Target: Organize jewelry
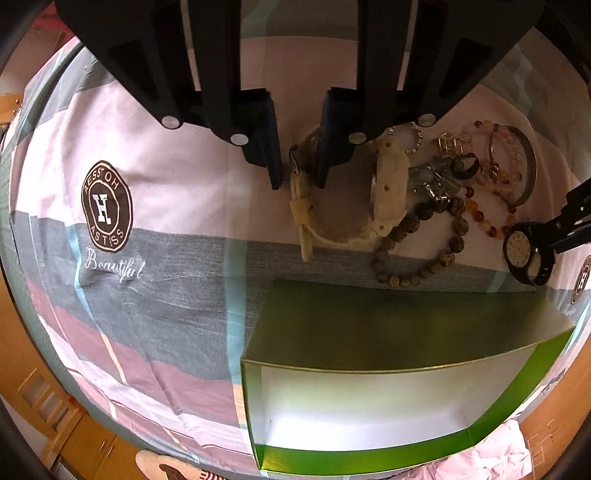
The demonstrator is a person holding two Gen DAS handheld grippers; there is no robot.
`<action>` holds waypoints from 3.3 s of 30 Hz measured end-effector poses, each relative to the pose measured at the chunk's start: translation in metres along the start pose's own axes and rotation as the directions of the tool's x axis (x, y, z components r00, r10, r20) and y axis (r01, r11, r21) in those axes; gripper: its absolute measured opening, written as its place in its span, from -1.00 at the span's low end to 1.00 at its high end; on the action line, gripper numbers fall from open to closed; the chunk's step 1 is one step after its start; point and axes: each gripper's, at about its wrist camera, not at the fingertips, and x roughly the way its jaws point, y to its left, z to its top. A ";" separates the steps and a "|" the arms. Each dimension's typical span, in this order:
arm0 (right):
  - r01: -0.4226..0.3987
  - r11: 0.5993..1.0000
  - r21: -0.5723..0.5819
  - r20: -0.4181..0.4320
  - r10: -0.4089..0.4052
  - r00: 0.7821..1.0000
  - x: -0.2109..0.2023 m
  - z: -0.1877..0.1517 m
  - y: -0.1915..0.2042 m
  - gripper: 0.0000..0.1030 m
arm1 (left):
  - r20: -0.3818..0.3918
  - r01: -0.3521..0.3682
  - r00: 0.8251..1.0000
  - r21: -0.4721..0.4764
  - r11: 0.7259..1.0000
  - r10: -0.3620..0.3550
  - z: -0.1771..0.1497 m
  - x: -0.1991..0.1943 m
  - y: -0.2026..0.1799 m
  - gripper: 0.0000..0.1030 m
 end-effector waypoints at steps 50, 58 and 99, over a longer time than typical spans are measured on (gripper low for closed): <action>-0.153 0.988 0.022 0.414 0.131 0.901 -0.055 0.085 -0.007 -0.75 | 0.328 0.040 0.944 0.018 0.999 -0.044 0.072 -0.048 -0.015 -0.81; -0.161 0.987 -0.013 0.448 0.150 0.881 -0.081 0.073 -0.004 0.07 | 0.332 0.046 0.942 0.019 0.999 -0.049 0.065 -0.056 -0.016 -0.12; -0.195 0.980 0.045 0.142 0.187 0.972 -0.005 0.031 0.009 -0.69 | -0.054 0.170 0.985 0.322 0.931 -0.162 -0.049 -0.011 -0.073 -0.78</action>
